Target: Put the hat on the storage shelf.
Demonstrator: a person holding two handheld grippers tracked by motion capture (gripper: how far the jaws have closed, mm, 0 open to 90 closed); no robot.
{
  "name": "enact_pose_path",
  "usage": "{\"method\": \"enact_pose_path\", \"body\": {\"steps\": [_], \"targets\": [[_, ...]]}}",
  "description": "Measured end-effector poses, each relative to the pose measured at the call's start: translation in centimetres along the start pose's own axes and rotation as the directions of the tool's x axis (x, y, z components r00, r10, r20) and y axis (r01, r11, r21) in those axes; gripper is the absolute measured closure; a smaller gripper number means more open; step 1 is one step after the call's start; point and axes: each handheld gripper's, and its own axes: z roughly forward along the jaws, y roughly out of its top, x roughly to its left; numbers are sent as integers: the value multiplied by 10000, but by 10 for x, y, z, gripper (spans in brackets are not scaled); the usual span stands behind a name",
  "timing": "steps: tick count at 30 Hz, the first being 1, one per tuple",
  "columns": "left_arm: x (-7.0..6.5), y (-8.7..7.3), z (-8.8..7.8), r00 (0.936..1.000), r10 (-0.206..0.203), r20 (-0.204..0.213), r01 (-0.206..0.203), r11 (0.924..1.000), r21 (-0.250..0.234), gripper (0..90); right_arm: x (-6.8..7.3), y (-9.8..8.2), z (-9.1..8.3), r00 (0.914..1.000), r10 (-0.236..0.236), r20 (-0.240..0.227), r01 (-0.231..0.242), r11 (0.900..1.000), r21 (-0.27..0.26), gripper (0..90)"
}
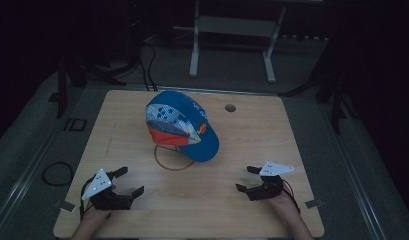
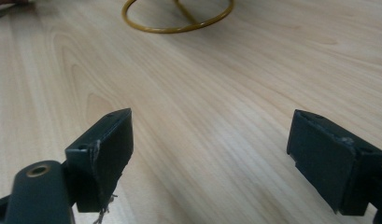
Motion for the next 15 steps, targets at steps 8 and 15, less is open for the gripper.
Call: {"method": "enact_pose_path", "body": {"steps": [8,15], "targets": [[0,0,0,10000,1,31,-1,10000,-2,45,-7,-5,-10,9992,226,331,-211,9987,-456,146],[0,0,0,10000,23,34,-24,10000,8,45,-10,-8,-10,9982,316,506,-295,9987,-418,146]]}}
